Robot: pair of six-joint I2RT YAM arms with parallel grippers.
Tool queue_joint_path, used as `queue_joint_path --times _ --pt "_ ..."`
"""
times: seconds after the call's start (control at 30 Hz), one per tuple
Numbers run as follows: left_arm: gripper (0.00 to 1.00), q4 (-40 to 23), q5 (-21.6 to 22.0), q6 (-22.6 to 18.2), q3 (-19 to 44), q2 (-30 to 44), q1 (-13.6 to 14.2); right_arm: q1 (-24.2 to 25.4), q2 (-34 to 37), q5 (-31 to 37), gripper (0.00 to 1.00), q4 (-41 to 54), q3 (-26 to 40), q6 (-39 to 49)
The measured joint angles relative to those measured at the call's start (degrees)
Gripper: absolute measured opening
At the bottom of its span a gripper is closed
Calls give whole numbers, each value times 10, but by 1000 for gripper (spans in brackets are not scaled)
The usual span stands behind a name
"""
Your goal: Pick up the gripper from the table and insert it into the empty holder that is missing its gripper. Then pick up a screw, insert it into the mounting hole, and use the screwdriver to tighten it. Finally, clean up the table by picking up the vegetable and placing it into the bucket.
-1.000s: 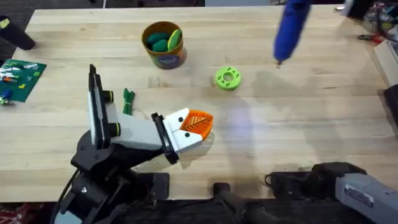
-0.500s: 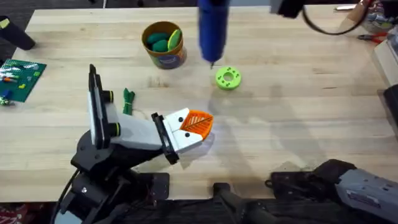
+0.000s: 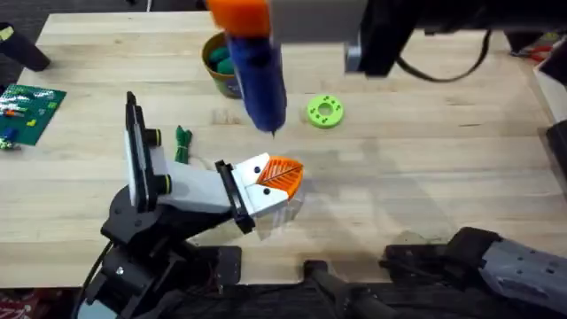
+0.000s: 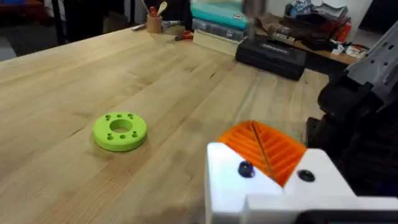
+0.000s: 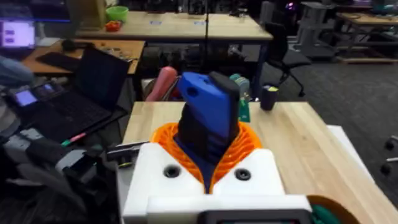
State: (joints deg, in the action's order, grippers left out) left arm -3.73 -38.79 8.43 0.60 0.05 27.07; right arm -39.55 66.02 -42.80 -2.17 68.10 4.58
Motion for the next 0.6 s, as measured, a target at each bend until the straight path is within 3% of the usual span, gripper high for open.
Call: queue_joint_path --times 0.17,0.37,0.43,0.47,0.6 --pt "14 0 0 0 0 0 0 -10 -32 6 31 57 0 24" --pt "14 0 0 0 0 0 0 -11 -97 15 31 34 -28 47" --pt "14 0 0 0 0 0 0 -10 -109 17 31 -10 -56 46" --pt "14 0 0 0 0 0 0 -10 -103 22 31 -112 -102 34" --pt "14 0 0 0 0 0 0 -12 -62 27 31 -247 -152 -7"
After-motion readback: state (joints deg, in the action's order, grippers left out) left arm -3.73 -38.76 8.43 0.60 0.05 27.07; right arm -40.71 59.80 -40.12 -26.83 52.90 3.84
